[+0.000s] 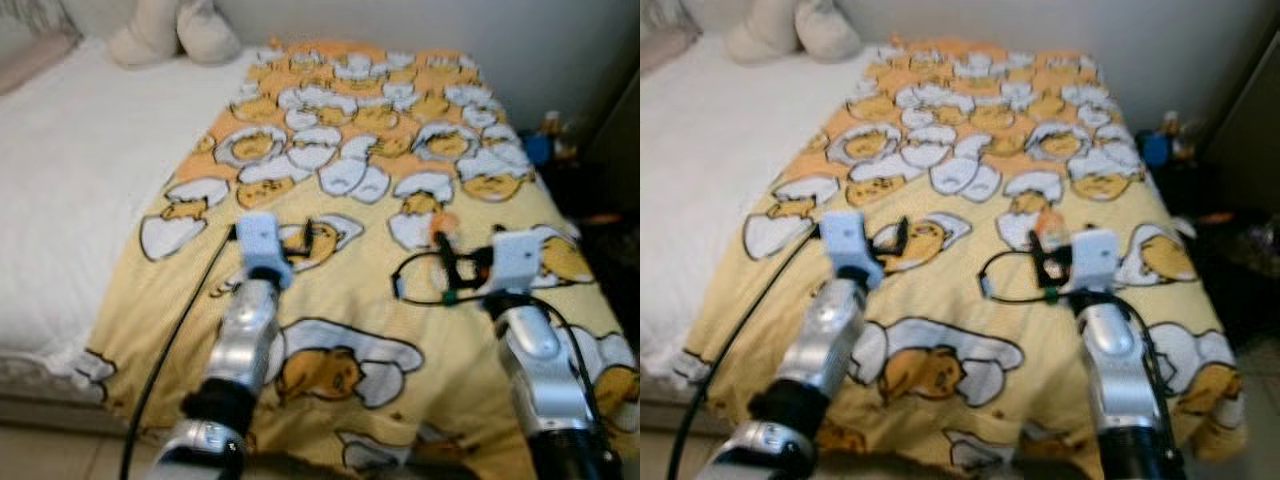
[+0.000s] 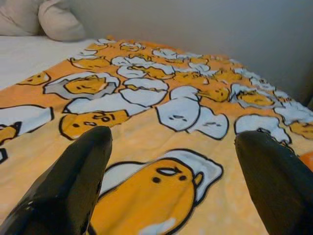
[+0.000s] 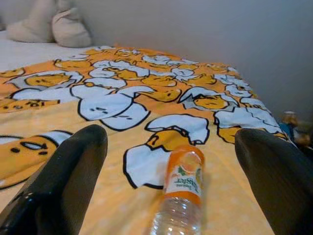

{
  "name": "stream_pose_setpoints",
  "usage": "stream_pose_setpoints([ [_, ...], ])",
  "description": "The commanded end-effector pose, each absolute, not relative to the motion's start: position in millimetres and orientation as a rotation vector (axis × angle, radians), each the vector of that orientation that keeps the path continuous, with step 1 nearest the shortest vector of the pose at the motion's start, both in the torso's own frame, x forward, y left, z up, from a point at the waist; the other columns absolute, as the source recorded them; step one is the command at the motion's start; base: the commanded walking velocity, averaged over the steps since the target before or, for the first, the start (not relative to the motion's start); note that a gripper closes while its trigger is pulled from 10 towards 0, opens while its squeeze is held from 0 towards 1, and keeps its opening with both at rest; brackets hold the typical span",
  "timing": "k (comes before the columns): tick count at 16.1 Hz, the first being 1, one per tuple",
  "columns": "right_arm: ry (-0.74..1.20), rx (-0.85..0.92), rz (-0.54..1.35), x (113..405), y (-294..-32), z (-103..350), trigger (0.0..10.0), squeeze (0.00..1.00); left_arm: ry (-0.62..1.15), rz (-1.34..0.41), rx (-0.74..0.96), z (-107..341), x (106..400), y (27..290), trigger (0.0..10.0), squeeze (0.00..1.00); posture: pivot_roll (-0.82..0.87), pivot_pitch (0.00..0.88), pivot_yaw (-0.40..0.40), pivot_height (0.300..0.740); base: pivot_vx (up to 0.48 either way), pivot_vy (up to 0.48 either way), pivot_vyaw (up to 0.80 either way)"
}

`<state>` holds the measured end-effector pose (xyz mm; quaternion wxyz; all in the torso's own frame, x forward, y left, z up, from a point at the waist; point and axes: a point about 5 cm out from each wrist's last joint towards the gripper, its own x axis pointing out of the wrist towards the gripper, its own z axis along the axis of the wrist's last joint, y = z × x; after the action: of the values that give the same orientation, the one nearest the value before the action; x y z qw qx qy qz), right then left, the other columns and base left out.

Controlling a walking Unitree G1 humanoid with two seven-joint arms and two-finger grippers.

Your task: Clean up the room

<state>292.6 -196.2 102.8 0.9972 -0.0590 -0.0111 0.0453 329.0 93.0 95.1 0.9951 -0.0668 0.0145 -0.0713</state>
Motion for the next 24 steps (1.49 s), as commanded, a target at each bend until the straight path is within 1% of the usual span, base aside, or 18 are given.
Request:
stream_pose_setpoints([
  [1, -0.021, -0.123, 0.081, 295.0, -202.3, 107.7, 10.0, 0.00, 0.042, -0.216, -0.082, 96.9, 332.5, 77.0, 10.0, 0.00, -0.29, 0.000, 0.033, 0.740, 0.000, -0.458, 0.00],
  [2, -0.021, -0.109, 0.072, 297.2, -201.8, 107.8, 10.0, 0.00, 0.080, -0.225, -0.001, 92.4, 335.6, 76.1, 10.0, 0.00, -0.28, 0.000, 0.042, 0.740, 0.000, 0.000, 0.00],
  [5, -0.017, -0.066, 0.069, 299.9, -191.0, 103.6, 10.0, 0.00, 0.007, -0.277, 0.010, 105.1, 340.2, 79.5, 10.0, 0.00, -0.28, 0.000, 0.062, 0.740, 0.000, 0.000, 0.00],
  [6, -0.016, -0.056, 0.069, 300.2, -187.4, 102.4, 10.0, 0.00, -0.010, -0.288, -0.001, 108.7, 341.5, 80.8, 10.0, 0.00, -0.27, 0.000, 0.068, 0.740, 0.345, 0.000, 0.00],
  [8, -0.014, -0.028, 0.057, 300.6, -185.2, 100.6, 10.0, 0.00, -0.014, -0.278, 0.034, 110.5, 345.2, 83.7, 10.0, 0.00, -0.27, 0.000, 0.080, 0.740, 0.467, 0.000, 0.00],
  [11, -0.013, -0.012, 0.053, 300.1, -181.2, 99.0, 10.0, 0.00, -0.011, -0.252, -0.007, 110.2, 344.4, 90.2, 10.0, 0.00, -0.26, 0.000, 0.087, 0.740, 0.472, 0.000, 0.00],
  [14, -0.010, -0.002, 0.074, 304.2, -173.2, 99.1, 10.0, 0.00, -0.014, -0.264, 0.005, 109.3, 342.5, 87.7, 10.0, 0.00, -0.26, 0.000, 0.092, 0.740, 0.472, 0.000, 0.00],
  [17, 0.006, 0.037, 0.107, 330.6, -156.2, 111.8, 10.0, 0.00, -0.053, -0.252, 0.006, 116.3, 344.1, 91.2, 10.0, 0.00, -0.24, 0.000, 0.094, 0.740, 0.000, 0.000, 0.00],
  [19, 0.044, 0.069, 0.102, 340.9, -149.1, 113.0, 10.0, 0.00, -0.057, -0.254, -0.001, 117.5, 343.5, 95.9, 10.0, 0.00, -0.22, 0.000, 0.090, 0.740, 0.000, 0.000, 0.00],
  [20, 0.057, 0.062, 0.094, 342.7, -148.2, 111.4, 10.0, 0.00, -0.059, -0.253, 0.000, 117.8, 343.1, 97.9, 10.0, 0.00, -0.20, 0.000, 0.086, 0.740, 0.000, 0.000, 0.00],
  [22, 0.080, -0.007, 0.052, 356.3, -138.9, 112.1, 10.0, 0.00, -0.078, -0.234, 0.019, 123.1, 343.1, 112.7, 10.0, 0.00, -0.17, 0.000, 0.082, 0.740, 0.000, 0.000, 0.00],
  [24, 0.080, -0.009, 0.042, 360.9, -136.1, 114.6, 10.0, 0.00, -0.080, -0.220, 0.025, 123.9, 342.4, 118.4, 10.0, 0.00, -0.15, 0.000, 0.084, 0.740, 0.000, 0.000, 0.00],
])
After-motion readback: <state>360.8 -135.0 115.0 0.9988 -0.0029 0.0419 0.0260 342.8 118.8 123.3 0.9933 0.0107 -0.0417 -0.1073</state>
